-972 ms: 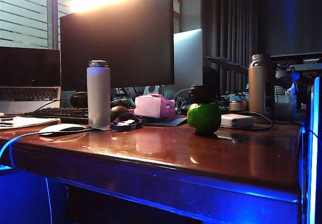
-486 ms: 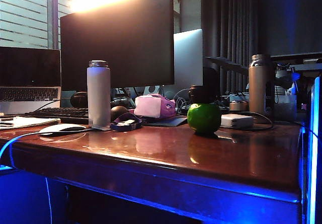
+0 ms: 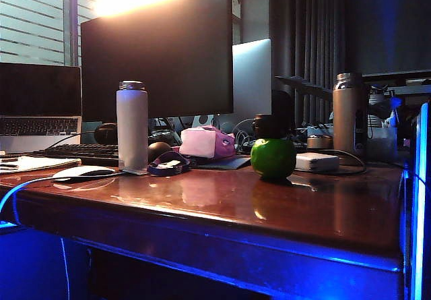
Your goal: Stack the black thermos bottle cap from the table onto the green apple.
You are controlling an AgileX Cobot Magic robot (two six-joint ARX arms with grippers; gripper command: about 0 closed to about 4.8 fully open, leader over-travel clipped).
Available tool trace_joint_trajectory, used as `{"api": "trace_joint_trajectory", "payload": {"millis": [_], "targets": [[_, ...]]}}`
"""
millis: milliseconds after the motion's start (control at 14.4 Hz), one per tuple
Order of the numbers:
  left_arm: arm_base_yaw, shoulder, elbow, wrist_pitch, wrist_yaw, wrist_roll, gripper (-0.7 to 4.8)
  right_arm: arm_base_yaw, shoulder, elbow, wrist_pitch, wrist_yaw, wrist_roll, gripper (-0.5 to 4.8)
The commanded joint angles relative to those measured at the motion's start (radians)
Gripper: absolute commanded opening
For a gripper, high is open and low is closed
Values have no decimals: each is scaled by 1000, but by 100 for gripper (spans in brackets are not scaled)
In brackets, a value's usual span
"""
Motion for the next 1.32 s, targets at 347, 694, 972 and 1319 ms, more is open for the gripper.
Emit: {"api": "trace_joint_trajectory", "payload": {"millis": [347, 694, 972, 1319], "targets": [[0, -474, -539, 110, -159, -129, -5, 0, -1, 3, -6, -1, 3, -1], [0, -614, -702, 109, -216, -126, -5, 0, -1, 3, -6, -1, 3, -1], [0, -638, -768, 79, -215, -120, -4, 0, -1, 3, -6, -1, 3, -1], [0, -638, -768, 74, -214, -69, -3, 0, -1, 3, -6, -1, 3, -1]]}}
